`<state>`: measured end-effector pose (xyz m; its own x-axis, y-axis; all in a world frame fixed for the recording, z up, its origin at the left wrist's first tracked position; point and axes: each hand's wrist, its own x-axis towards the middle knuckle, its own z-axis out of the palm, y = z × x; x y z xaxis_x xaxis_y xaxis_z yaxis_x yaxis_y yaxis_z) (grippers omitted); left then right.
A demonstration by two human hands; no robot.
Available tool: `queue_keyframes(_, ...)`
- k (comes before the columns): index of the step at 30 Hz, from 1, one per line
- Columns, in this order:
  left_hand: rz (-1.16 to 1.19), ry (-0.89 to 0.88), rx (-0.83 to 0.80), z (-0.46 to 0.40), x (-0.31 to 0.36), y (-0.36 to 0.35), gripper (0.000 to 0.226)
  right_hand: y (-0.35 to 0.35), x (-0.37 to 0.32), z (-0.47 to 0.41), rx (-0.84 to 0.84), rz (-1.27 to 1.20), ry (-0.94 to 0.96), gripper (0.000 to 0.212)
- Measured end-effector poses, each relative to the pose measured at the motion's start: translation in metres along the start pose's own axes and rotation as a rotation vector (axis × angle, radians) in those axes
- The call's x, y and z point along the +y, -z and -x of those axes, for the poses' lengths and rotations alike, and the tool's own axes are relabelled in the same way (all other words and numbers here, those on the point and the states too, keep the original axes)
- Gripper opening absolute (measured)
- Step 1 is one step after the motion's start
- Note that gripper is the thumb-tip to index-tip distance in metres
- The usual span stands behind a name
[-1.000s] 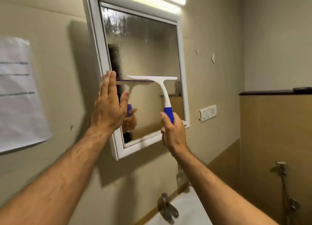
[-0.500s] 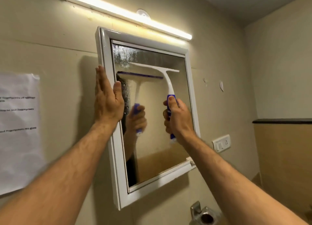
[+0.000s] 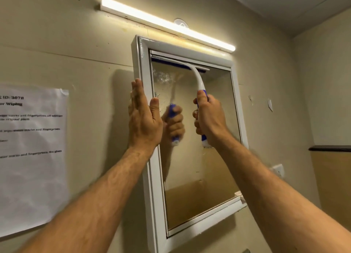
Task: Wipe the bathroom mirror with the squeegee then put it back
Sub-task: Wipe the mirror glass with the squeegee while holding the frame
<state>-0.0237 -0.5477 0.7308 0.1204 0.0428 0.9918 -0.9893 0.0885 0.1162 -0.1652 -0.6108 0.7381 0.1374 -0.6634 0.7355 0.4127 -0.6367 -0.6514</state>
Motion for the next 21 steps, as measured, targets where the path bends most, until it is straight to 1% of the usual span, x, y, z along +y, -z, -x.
queue_keyframes(6, 0.015, -0.013, 0.034, 0.001, 0.002, 0.000, 0.058, 0.010, 0.029, 0.025, -0.026, -0.005, -0.006, 0.032)
queue_keyframes(12, -0.038, -0.020, 0.047, 0.004, 0.004, 0.002, 0.061, 0.007, 0.002, 0.002, -0.005, -0.018, 0.027, 0.034)
queue_keyframes(14, -0.044, -0.013, 0.039, 0.004, 0.004, 0.003, 0.062, 0.002, -0.005, -0.003, -0.006, -0.019, 0.010, 0.034)
queue_keyframes(21, -0.004, 0.008, 0.044, 0.006, 0.003, 0.002, 0.058, 0.008, 0.024, 0.021, -0.025, -0.004, -0.013, 0.033)
